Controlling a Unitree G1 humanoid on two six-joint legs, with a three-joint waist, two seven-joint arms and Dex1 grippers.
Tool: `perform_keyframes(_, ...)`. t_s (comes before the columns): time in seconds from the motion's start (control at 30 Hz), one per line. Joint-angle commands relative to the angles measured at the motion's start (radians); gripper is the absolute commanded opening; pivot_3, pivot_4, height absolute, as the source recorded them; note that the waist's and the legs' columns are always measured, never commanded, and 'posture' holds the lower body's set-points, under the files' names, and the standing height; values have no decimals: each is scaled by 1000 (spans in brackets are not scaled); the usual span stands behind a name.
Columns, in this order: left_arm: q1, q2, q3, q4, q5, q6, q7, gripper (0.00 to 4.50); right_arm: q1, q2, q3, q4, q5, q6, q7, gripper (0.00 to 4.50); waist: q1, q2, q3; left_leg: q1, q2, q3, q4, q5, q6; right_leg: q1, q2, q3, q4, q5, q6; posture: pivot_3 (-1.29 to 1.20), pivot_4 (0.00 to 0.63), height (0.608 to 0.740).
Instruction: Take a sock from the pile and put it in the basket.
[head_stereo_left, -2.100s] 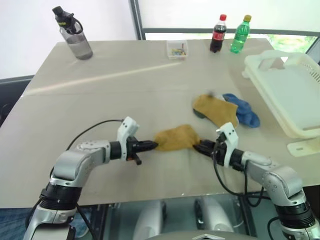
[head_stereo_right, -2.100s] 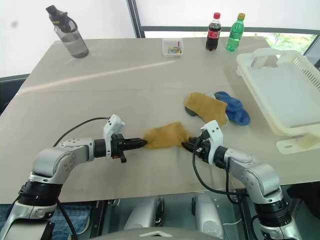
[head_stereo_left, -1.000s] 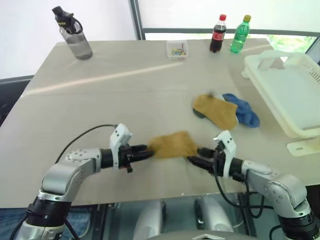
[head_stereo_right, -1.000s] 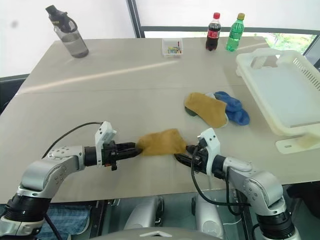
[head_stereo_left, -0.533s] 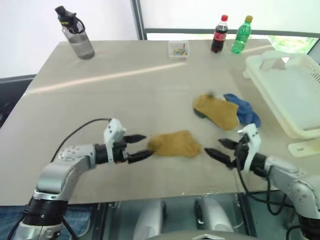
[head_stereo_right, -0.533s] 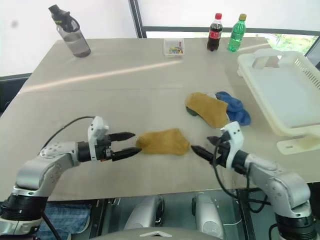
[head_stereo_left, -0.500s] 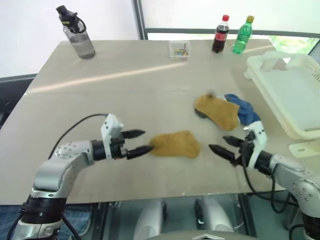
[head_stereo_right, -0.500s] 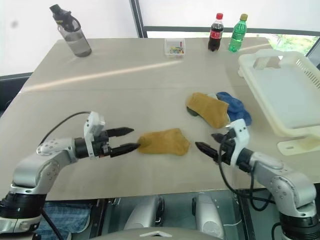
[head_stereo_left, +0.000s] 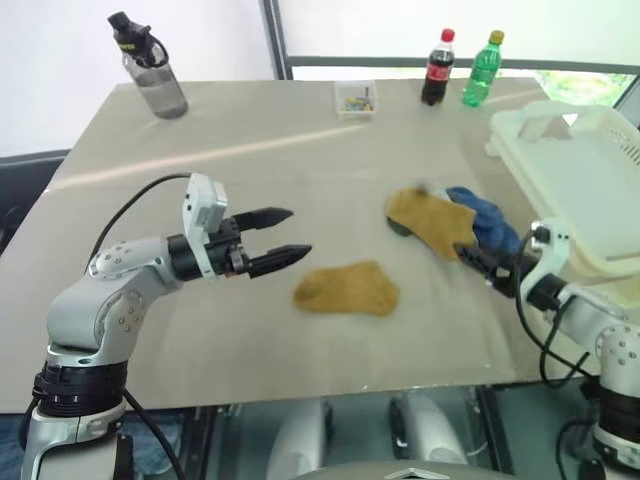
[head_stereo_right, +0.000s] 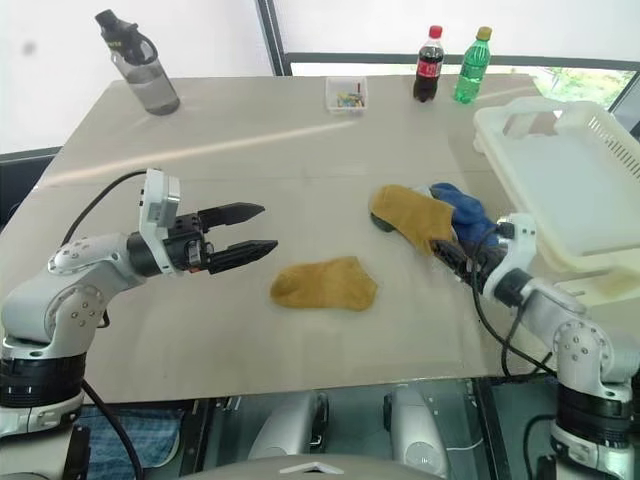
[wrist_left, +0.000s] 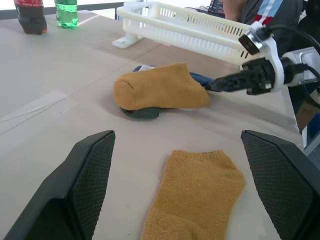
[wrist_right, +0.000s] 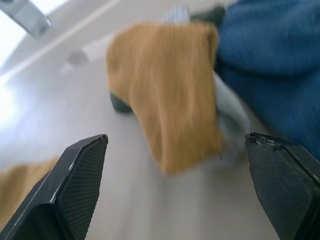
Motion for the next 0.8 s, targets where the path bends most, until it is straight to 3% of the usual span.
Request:
perform_keyframes(0.03, -6, 4, 7, -38, -14, -8, 1, 4255, -17, 15, -29, -6, 49, 12, -32, 4500, 5, 0, 0, 0, 0, 0, 0, 0, 0, 0, 0, 0, 0, 0, 0, 0, 150, 740)
perform_keyframes(0.13, -8, 3, 5, -37, -13, -10, 0, 4255, -15, 23, -12, -7, 56, 24, -44, 4500, 6, 0, 0, -1, -1, 0, 0, 0, 0, 0, -1, -1, -1, 0, 0, 0, 150, 740)
perform_keyframes(0.17, -8, 3, 4, -37, -13, -10, 0, 4362, -12, 22, -4, -7, 50, 26, -47, 3989, 5, 0, 0, -1, -1, 0, 0, 0, 0, 0, -1, 0, -1, 0, 0, 0, 150, 740)
perform_keyframes(0.37, -6, 6, 1, -33, -8, -14, -5, 4362, -1, 19, 17, -4, 30, 19, -48, 3989, 4, 0, 0, -1, 0, 0, 0, 0, 0, 0, -1, 0, 0, 0, 0, 0, 150, 740)
perform_keyframes(0.47, -5, 4, -7, -28, 0, -18, -5, 4362, 4, 13, 26, -4, 21, 17, -38, 3140, 4, 0, 0, 0, 0, 0, 0, 0, 0, 0, -1, 0, 0, 0, 0, 0, 150, 740)
perform_keyframes(0.6, -4, 7, -11, -26, 2, -19, -11, 4362, 11, 11, 41, -12, 15, 18, -27, 1357, 4, 0, 0, -1, 0, 0, 0, 0, 0, 0, -1, 0, 0, 0, 0, 0, 150, 740)
perform_keyframes(0.7, -3, 10, -12, -26, 3, -18, -14, 4362, 17, 11, 48, -22, 19, 21, -26, 321, 4, 0, 0, -1, 0, 0, 0, 0, 0, 0, -1, 0, 0, 0, 0, 0, 150, 740)
perform_keyframes(0.8, -3, 11, -14, -25, 4, -17, -17, 4362, 24, 10, 51, -27, 25, 25, -26, 321, 4, 0, 0, -1, 0, 0, 0, 0, 0, 0, -1, 0, 0, 0, 0, 0, 150, 740)
